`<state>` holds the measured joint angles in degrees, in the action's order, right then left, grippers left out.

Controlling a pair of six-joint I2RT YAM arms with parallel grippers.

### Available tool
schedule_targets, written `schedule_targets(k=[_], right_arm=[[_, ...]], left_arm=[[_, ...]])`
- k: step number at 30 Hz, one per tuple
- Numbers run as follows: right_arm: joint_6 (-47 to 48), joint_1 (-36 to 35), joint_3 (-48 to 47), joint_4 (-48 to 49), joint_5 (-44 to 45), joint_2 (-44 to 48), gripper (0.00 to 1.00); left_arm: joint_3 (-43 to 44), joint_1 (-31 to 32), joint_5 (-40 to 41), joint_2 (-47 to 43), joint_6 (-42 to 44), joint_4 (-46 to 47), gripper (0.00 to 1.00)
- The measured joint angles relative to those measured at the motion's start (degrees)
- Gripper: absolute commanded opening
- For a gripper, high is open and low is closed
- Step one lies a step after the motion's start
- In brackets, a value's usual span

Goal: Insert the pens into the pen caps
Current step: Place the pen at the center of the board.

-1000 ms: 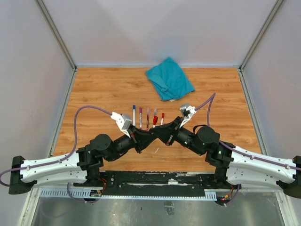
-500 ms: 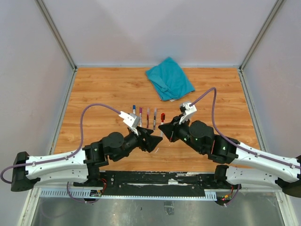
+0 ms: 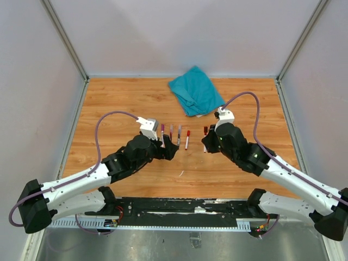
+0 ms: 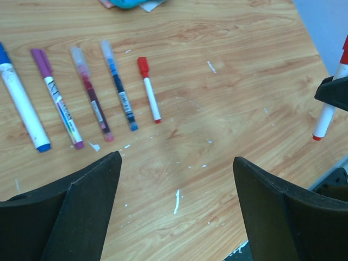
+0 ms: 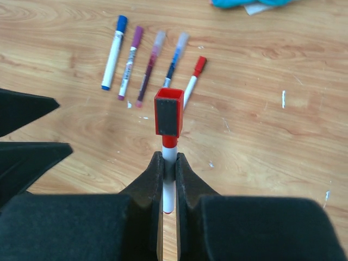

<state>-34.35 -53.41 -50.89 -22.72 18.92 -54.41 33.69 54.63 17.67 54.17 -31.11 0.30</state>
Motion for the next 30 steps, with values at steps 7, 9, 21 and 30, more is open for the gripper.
schedule_targets(k=[7,9,21,30], right_arm=[[-1.4,9.9,2.4,0.0,-9.4,-5.7,0.01],[-1.9,11.3,3.0,0.0,-11.5,-8.8,0.01],[-6.4,13.1,2.4,0.2,-14.4,-22.3,0.03],[-8.4,13.7,-5.8,0.0,-13.9,-33.7,0.01]], left_arm=[[0.1,-2.8,-0.9,-1.2,-0.7,-7.0,1.00],[0.9,-2.8,-0.6,-2.5,-0.8,-10.3,1.00],[14.6,-2.8,5.7,-9.7,2.4,-25.3,1.00],[12.5,-2.8,10.9,-15.0,6.3,-30.4,1.00]])
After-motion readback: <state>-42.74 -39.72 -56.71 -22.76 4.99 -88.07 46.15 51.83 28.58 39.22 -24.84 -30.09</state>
